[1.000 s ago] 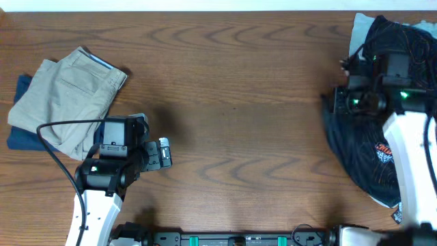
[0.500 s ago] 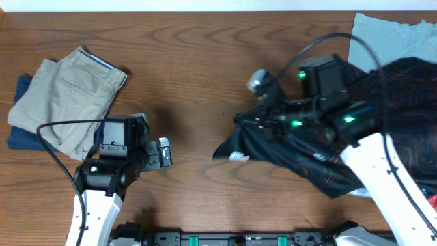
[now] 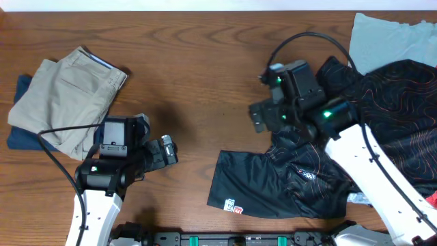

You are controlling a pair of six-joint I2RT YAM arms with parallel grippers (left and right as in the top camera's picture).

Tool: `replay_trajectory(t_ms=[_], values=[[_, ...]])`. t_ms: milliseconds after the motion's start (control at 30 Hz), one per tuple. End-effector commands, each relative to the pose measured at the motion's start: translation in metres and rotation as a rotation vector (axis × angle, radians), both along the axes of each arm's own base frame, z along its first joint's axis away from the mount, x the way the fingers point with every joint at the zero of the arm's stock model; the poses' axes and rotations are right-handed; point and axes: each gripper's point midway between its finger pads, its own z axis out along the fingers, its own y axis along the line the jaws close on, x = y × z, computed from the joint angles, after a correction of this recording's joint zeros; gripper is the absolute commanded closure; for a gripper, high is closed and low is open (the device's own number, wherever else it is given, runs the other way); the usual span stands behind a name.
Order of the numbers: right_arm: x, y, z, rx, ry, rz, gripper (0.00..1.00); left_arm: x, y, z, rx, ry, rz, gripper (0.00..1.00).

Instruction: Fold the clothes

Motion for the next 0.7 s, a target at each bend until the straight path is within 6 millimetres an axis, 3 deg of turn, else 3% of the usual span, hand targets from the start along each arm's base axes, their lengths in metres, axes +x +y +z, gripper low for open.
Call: replay_trajectory(t_ms=[0, 267, 667], values=[[0.009, -0.066, 0.003, -0.124, -0.013, -0.282, 0.01, -0.005, -0.02, 0.002, -0.148, 0.054, 0.041, 0.02], [-0.012, -0.121, -0.011, -0.173, 0.13, -0.417, 0.01, -0.027, -0.06, -0.028, -0.193, 0.227, -0.071, 0.02], [-0.019, -0.138, -0.014, -0.157, 0.179, -0.471, 0.01, -0.057, -0.125, -0.1, -0.107, 0.496, -0.207, 0.02]])
